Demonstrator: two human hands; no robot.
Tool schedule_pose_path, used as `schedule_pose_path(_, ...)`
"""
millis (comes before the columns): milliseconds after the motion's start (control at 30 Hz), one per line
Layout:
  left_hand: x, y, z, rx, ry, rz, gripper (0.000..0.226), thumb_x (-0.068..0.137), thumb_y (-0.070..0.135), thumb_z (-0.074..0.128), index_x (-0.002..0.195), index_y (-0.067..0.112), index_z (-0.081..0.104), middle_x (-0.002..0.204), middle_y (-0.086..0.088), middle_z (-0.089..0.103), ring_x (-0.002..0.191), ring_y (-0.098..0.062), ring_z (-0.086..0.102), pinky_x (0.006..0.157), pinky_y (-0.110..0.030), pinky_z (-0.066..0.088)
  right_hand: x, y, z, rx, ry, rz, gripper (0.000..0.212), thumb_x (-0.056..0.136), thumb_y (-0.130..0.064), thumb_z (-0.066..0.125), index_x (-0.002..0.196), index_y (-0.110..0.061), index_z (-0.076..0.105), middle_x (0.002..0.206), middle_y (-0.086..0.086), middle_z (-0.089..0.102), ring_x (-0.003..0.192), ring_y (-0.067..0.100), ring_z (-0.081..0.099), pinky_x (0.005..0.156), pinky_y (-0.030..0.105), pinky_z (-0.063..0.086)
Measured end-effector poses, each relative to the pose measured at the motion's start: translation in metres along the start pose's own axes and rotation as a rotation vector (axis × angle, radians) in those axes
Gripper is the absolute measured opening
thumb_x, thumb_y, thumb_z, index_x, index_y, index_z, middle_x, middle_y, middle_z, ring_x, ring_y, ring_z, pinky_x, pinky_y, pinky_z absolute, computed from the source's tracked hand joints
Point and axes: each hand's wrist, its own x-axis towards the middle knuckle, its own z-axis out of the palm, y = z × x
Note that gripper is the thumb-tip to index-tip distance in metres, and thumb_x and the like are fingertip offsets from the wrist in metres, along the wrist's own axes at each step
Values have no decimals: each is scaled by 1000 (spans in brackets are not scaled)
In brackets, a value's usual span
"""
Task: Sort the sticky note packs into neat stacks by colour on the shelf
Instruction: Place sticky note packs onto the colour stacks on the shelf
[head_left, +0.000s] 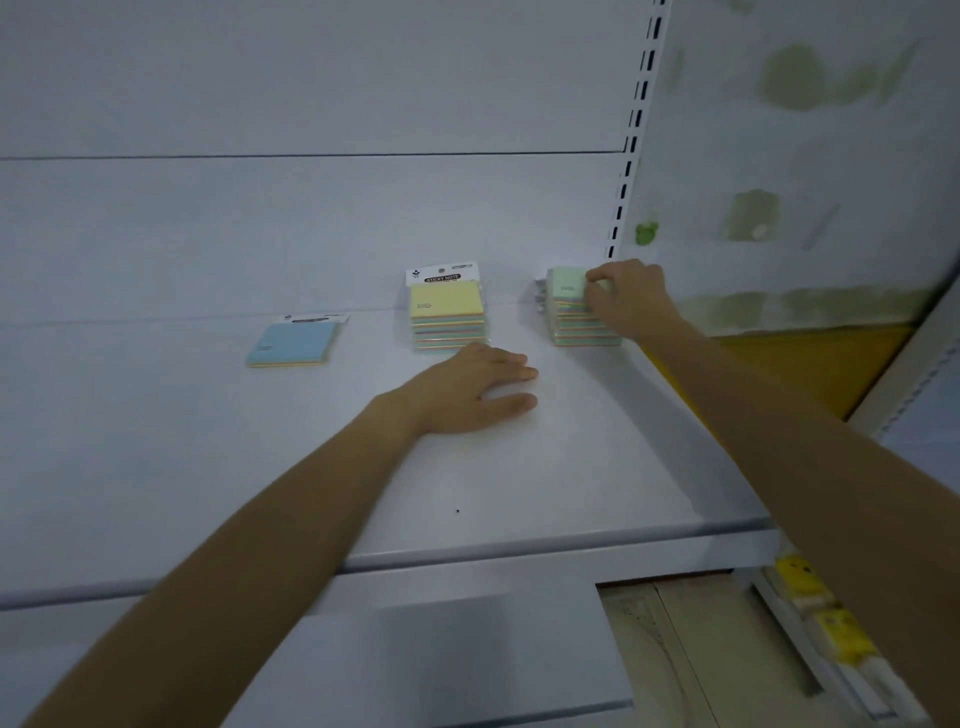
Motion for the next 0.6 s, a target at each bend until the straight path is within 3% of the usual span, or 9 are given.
schedule_pose_path(267,-5,4,-1,-16,-32,-47,51,91,44,48,139,29,39,153,9,29,142,-11,20,117,-25,13,-6,5,0,-19,-5,-40,38,92,-22,34,120,-11,57,128,19,54,117,39,46,101,41,35)
schedule_pose_path(400,-9,5,-4,10,-6,-59,49,91,41,48,138,26,42,152,6,33,141,-12,25,115,-23,15,-15,4,-3,-41,72,-79,41,95,-27,34,131,-10,48,139,16,43,128,35,35,105,41,29)
schedule_pose_path(500,-14,7,-10,59,6,-75,49,92,38,49,137,21,43,151,2,36,140,-14,29,113,-20,16,-20,-2,-2,-68,111,-183,41,96,-26,34,132,-10,46,141,14,43,129,34,33,106,40,28)
schedule_pose_path(600,-19,8,-18,85,13,-95,49,91,41,48,137,22,43,150,3,38,138,-14,32,115,-25,20,-28,-14,1,-118,120,-310,54,87,-34,27,129,-8,50,136,14,49,127,34,39,104,36,27)
